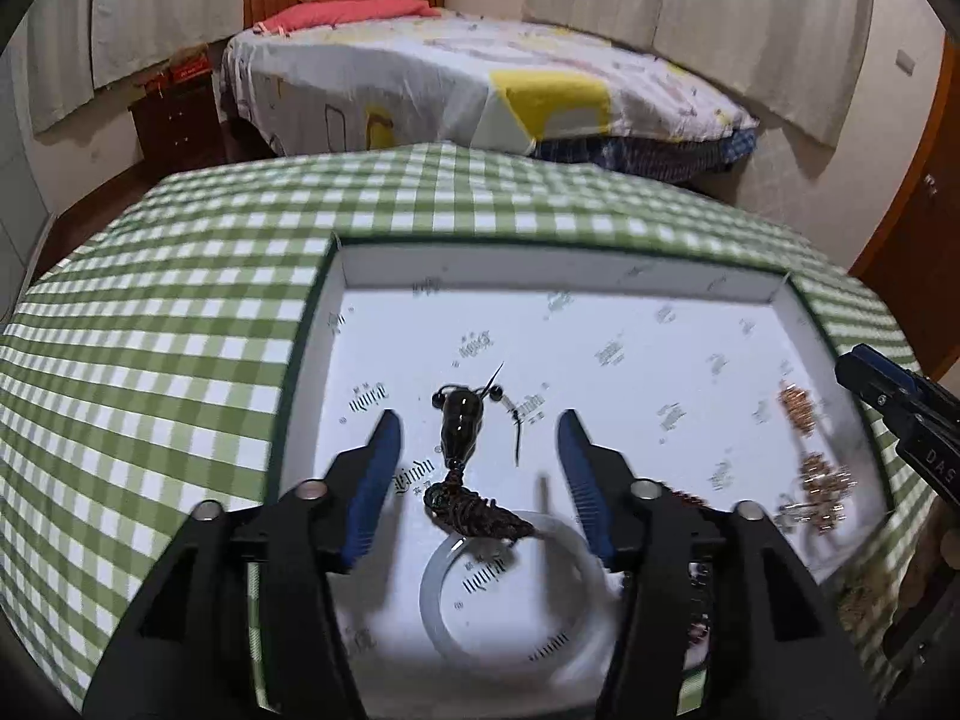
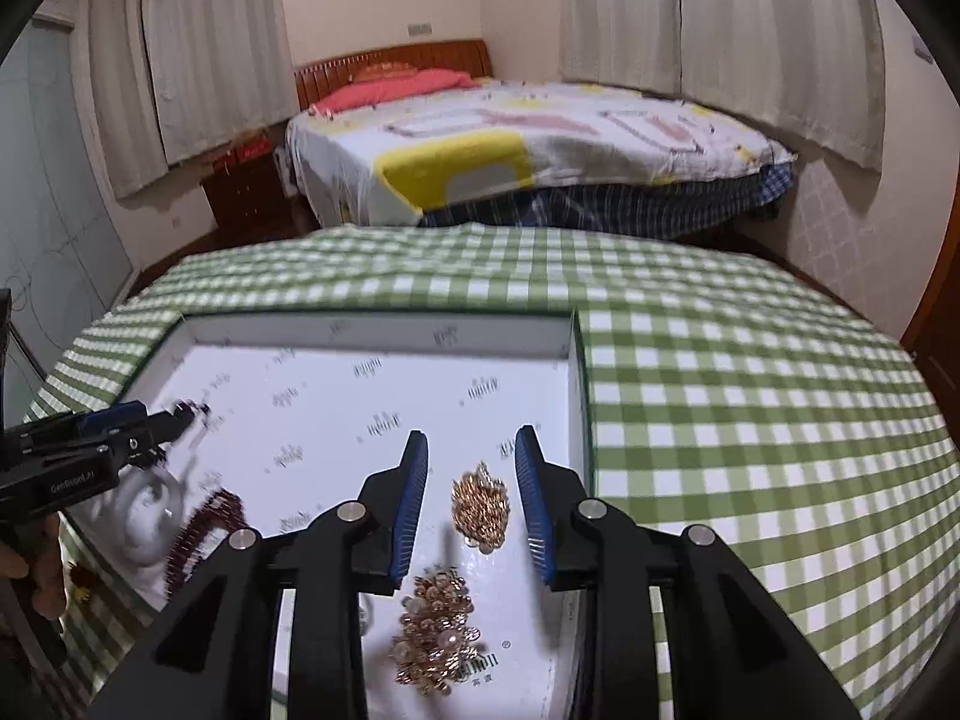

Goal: Organize jewelry
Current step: 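Lower the black pendant into the box with the left tool while the right tool lowers the gold chain there, then grasp the red tassel coin charm with the left tool while the right tool grasps the pearls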

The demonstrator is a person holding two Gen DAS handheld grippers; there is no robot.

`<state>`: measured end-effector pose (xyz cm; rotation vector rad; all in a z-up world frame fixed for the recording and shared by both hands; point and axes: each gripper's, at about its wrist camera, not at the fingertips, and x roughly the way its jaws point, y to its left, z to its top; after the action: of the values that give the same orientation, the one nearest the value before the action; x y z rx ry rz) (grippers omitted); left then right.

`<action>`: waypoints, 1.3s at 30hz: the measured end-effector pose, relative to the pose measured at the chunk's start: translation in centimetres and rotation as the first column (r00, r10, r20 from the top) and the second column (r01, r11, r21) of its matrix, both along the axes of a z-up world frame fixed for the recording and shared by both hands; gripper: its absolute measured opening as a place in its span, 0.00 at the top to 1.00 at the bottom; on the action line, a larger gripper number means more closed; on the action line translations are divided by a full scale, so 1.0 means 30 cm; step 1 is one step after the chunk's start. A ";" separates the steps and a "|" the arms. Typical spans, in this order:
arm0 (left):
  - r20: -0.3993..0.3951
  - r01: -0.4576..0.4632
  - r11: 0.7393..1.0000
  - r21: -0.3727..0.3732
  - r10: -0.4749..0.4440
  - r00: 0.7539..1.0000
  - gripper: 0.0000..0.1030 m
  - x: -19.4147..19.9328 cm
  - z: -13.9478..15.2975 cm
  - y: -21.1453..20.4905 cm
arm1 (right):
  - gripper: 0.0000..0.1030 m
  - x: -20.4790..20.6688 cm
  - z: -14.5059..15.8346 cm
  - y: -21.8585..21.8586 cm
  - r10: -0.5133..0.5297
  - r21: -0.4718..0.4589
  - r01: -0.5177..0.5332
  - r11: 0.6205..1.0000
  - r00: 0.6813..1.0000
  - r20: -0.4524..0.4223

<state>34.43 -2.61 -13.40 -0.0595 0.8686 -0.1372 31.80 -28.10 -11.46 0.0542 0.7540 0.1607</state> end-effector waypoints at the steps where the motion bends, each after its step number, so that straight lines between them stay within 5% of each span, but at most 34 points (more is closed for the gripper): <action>1: 0.012 -0.002 1.000 -0.007 0.002 1.000 0.43 -0.013 0.017 0.004 | 0.68 -0.010 0.015 -0.001 -0.001 0.004 0.001 1.000 1.000 0.009; 9: 0.113 -0.023 0.997 -0.071 0.031 0.993 0.42 -0.178 0.144 0.050 | 0.66 -0.147 0.120 -0.011 -0.028 0.021 0.026 0.999 0.997 0.078; 16: 0.149 -0.060 0.993 -0.099 0.075 0.986 0.42 -0.319 0.169 0.085 | 0.65 -0.283 0.104 -0.011 -0.058 0.025 0.056 0.998 0.995 0.083; 22: 0.156 -0.082 0.992 -0.099 0.097 0.983 0.42 -0.424 0.136 0.110 | 0.64 -0.363 0.034 -0.005 -0.070 0.020 0.069 0.997 0.996 0.056; 24: 0.157 -0.088 0.991 -0.099 0.102 0.982 0.42 -0.455 0.123 0.119 | 0.54 -0.400 0.015 0.000 -0.079 0.009 0.078 0.997 0.995 0.060; 30: 0.123 -0.107 0.990 -0.088 0.118 0.985 0.42 -0.527 0.063 0.140 | 0.45 -0.464 -0.041 -0.011 -0.108 0.005 0.107 0.994 0.993 0.047; 39: 0.049 -0.109 0.992 -0.062 0.112 0.993 0.42 -0.541 -0.033 0.134 | 0.42 -0.490 -0.095 -0.018 -0.123 0.002 0.123 0.992 0.992 0.013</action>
<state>18.19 1.40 -14.38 -0.1583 0.8072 -0.0608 17.11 -28.65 -14.32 0.1005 0.7351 0.0439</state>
